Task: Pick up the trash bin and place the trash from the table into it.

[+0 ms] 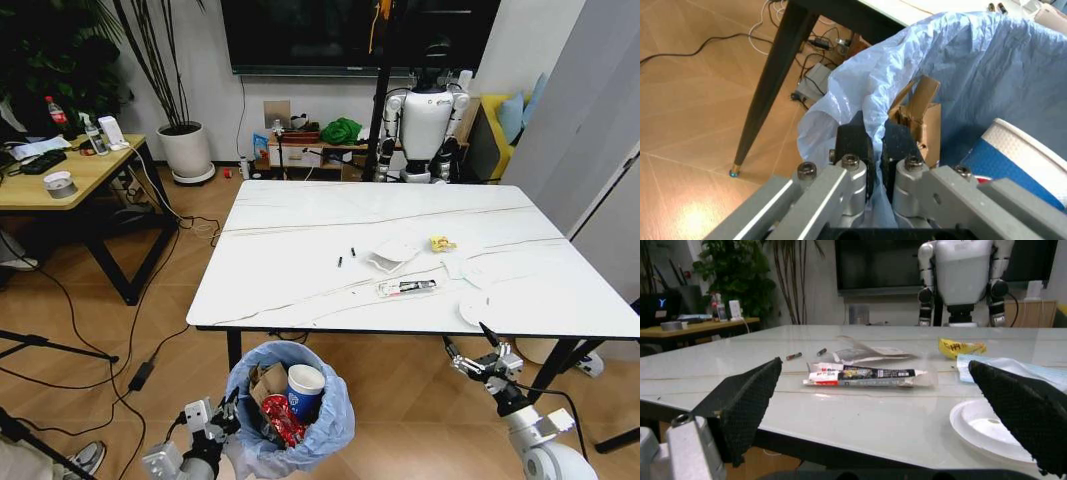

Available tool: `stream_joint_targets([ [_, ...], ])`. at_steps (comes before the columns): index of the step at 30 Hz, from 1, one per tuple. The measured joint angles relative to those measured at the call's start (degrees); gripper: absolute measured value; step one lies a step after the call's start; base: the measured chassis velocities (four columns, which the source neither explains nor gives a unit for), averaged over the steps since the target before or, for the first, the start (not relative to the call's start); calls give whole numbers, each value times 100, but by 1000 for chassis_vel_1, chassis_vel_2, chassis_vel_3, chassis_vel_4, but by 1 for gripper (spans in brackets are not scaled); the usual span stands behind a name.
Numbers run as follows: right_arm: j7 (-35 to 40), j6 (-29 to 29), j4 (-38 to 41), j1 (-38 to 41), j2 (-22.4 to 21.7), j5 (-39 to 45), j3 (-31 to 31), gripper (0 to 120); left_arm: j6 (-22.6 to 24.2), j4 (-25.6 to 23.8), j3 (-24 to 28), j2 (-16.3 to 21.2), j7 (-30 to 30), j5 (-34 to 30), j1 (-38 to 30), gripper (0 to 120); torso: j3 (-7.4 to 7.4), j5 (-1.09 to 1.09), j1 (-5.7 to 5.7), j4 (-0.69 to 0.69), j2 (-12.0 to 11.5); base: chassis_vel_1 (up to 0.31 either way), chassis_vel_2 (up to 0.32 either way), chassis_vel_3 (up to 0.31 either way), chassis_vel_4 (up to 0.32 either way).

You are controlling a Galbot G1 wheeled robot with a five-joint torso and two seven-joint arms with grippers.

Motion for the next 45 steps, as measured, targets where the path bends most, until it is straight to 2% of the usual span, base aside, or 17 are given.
stream_joint_targets([
  [16,18,9,-37,62,-138,-30,-50,100,0,-104,-18,-37,0,15,95,0,0,0,0,-1,0,-24,-23,23,21],
  [23,189,318,-85,371,-379,-344,-353,100,-1,-168,-58,-24,1,65,243,0,0,2,0,0,0,0,0,0,0],
  [28,-76,-2,-190,1029,-828,-403,-960,100,-2,-276,-178,-5,7,82,357,0,0,-1,0,-2,0,0,0,0,0],
  [32,-307,-112,-398,1510,-992,-384,-1317,100,1,-326,-244,13,8,82,406,0,0,0,0,0,0,0,0,0,0],
  [33,-544,-159,-620,1931,-1089,-342,-1678,100,5,-368,-307,40,9,72,442,0,0,-1,0,1,0,0,0,0,0],
  [35,-708,-183,-816,2266,-1144,-326,-1991,100,13,-405,-358,62,9,41,470,0,0,2,0,1,0,0,0,0,0],
  [37,-708,-183,-816,2266,-1144,-326,-1991,100,13,-405,-358,62,9,41,470,0,0,2,0,1,0,0,0,0,0],
  [42,-898,-299,-1240,2962,-1225,-230,-2579,100,78,-464,-405,158,-10,-67,503,0,0,-1,1,1,0,0,0,0,0],
  [45,-964,-306,-1368,3108,-1258,-219,-2719,100,95,-466,-405,214,-16,-94,510,0,0,-1,1,1,0,0,0,0,0],
])
